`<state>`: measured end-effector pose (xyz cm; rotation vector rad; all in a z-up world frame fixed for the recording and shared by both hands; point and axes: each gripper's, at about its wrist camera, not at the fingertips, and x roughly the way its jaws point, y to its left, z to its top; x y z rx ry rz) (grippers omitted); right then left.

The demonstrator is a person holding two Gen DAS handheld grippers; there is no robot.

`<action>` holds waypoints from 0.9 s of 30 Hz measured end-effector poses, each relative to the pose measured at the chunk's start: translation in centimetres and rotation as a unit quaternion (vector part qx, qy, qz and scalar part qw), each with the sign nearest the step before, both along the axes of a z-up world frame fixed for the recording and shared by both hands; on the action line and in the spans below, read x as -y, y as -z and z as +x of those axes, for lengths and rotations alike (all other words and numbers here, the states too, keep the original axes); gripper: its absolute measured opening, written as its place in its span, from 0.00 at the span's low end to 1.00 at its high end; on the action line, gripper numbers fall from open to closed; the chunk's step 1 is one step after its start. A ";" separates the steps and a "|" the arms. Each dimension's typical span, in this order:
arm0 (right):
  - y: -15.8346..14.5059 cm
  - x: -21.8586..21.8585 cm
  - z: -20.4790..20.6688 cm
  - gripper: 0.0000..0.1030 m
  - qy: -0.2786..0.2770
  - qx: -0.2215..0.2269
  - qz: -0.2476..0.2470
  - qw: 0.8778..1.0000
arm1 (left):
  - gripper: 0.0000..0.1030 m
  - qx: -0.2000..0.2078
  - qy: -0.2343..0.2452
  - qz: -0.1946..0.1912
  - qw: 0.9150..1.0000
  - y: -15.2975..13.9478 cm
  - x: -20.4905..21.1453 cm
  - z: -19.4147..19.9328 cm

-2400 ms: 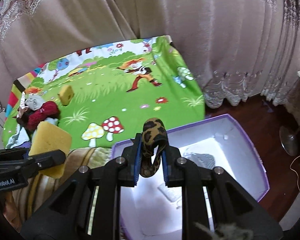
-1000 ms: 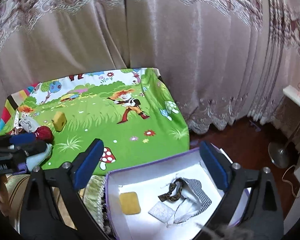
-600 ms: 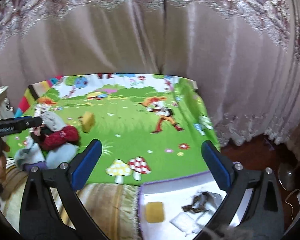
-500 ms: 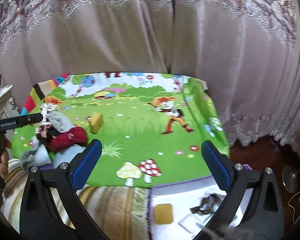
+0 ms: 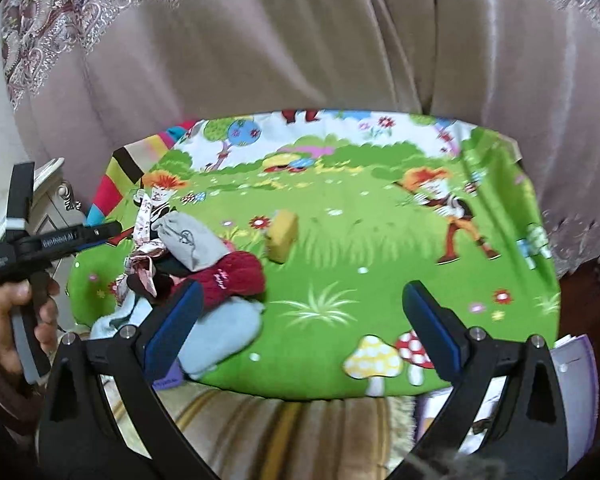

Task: Organize soft objects
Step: 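Grasp the red plush toy with the right gripper while the left grasps the patterned scarf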

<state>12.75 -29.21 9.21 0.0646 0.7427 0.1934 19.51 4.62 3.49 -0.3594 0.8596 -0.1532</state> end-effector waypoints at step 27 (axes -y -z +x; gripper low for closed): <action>8.0 -7.1 7.9 0.90 -0.005 -0.137 0.073 0.988 | 0.23 0.015 -0.051 -0.010 0.999 3.2 -2.1 -0.4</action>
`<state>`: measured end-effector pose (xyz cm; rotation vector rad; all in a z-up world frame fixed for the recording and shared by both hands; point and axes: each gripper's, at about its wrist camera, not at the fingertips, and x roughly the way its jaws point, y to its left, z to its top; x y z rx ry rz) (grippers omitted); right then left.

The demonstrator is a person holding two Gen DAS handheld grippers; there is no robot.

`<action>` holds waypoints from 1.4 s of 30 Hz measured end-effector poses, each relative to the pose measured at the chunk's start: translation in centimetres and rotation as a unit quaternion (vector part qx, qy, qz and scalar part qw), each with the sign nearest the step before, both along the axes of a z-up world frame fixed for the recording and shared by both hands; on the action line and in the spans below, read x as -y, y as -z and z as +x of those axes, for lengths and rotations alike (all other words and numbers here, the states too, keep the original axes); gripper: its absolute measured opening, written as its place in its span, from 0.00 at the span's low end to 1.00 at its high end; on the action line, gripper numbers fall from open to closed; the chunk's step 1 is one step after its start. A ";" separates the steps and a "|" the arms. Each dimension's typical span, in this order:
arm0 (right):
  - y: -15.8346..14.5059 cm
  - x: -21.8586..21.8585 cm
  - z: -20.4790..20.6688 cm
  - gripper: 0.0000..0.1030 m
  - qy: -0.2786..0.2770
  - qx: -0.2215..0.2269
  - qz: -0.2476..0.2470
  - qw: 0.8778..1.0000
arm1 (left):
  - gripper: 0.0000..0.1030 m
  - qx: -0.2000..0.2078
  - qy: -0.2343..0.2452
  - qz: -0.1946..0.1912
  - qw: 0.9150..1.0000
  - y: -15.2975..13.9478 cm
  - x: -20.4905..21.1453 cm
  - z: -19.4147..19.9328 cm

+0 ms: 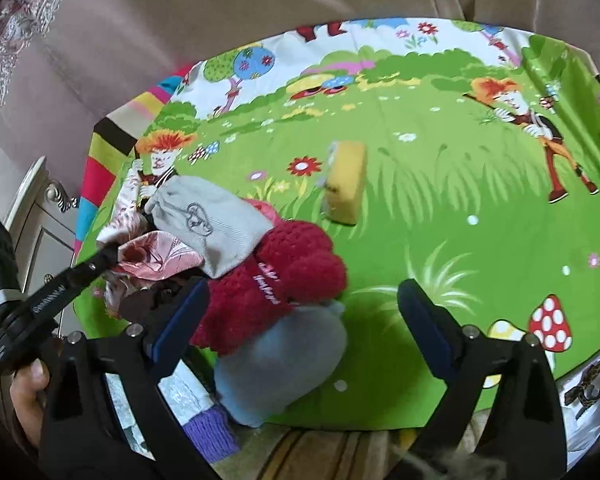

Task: Organize soft objects
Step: 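Grasp the red plush toy with the right gripper while the left grasps the patterned scarf, then carry the red plush toy into the box with the right gripper while the left drops the scarf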

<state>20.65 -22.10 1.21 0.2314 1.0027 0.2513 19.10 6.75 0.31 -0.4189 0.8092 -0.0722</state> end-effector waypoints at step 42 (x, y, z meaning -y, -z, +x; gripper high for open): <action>-4.4 0.0 -3.8 0.21 -0.022 0.129 -0.080 0.988 | 0.23 0.094 -0.008 0.006 0.996 -4.7 2.3 -4.2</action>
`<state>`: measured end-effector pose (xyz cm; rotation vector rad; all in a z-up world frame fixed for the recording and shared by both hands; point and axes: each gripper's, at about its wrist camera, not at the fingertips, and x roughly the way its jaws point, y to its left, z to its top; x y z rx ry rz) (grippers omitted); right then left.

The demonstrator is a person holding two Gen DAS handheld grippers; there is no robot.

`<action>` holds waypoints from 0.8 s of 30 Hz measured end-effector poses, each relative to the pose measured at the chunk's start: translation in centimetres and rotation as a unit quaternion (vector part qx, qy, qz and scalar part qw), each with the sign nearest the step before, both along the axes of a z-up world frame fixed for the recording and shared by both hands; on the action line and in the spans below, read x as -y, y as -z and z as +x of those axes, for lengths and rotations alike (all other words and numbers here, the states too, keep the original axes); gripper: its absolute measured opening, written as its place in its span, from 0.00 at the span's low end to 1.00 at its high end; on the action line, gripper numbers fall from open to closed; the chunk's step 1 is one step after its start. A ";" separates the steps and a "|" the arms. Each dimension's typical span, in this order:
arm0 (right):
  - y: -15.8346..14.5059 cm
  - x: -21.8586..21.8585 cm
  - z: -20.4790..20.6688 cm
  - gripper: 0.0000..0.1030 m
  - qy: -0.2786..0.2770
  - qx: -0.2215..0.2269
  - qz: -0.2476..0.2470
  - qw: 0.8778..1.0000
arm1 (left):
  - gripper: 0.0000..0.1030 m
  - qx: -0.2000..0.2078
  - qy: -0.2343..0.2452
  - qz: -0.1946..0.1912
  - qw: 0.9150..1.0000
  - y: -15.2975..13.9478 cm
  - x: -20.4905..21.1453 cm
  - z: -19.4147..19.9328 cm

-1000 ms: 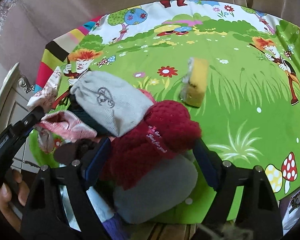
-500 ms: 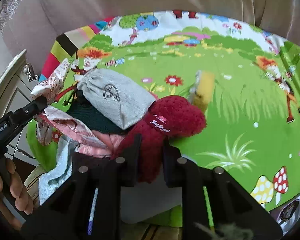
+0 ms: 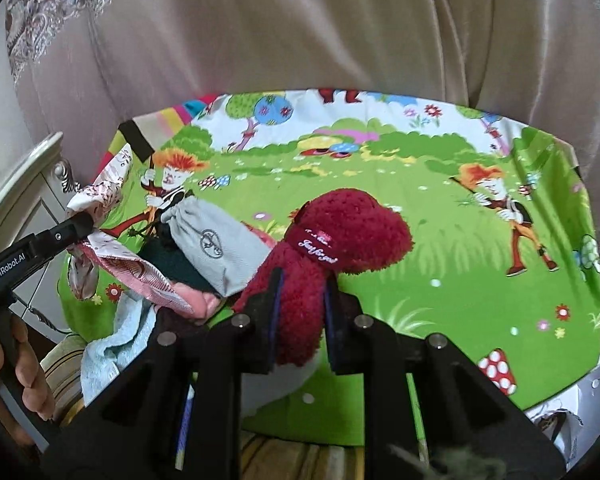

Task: Organize soft objects
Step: 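Carry the red plush toy into the box with the right gripper while the left drops the scarf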

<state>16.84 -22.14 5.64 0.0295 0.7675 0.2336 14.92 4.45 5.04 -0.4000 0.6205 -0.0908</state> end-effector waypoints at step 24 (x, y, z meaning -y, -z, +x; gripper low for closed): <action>-2.3 16.7 -9.1 0.21 0.133 0.020 0.014 0.991 | 0.23 -0.015 0.202 0.006 0.979 -2.0 17.8 -2.3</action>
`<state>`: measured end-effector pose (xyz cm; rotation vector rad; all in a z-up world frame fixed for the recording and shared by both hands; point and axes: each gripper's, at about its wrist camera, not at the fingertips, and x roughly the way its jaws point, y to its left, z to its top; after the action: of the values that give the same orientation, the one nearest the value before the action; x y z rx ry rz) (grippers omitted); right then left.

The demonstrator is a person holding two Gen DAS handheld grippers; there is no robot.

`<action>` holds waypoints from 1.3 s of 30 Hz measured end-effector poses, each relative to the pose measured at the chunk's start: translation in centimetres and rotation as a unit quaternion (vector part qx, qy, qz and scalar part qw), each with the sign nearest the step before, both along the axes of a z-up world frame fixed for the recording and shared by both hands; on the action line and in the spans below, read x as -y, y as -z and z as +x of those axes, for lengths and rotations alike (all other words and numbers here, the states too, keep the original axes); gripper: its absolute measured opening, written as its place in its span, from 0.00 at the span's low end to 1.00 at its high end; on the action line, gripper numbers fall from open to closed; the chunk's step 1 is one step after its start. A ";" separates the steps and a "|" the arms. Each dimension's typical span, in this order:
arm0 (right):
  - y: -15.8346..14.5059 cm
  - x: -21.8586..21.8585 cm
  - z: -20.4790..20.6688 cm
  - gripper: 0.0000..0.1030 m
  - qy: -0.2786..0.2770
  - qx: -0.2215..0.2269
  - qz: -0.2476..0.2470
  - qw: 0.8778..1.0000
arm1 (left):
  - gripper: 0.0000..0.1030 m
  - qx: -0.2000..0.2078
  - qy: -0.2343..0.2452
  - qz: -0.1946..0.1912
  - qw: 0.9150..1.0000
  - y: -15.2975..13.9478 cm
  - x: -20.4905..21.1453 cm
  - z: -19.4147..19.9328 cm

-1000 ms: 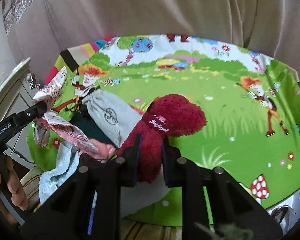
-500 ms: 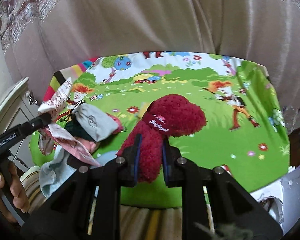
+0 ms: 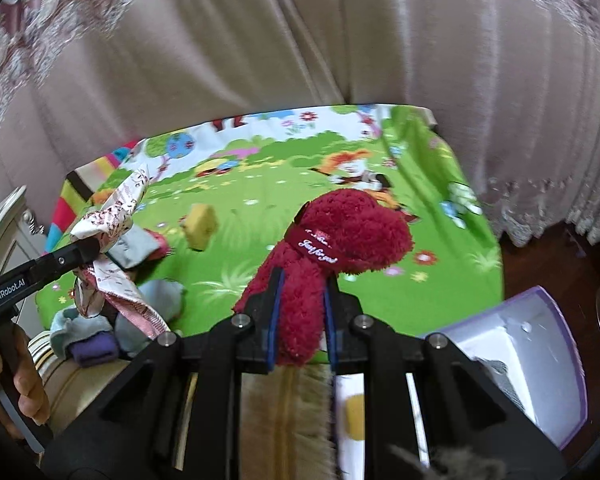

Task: Organize soft objects
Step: 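Carry the red plush toy into the box with the right gripper while the left drops the scarf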

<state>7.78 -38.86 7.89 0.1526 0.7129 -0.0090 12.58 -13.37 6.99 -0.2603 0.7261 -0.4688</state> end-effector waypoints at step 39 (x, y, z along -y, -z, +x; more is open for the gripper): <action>-0.3 17.6 -10.4 0.21 0.184 0.012 0.011 0.983 | 0.47 -0.029 0.292 0.127 0.948 4.3 28.6 -1.6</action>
<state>-2.64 -56.44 8.15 0.3036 0.6519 -0.3524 10.95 -41.92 2.71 0.1950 0.9123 -0.9236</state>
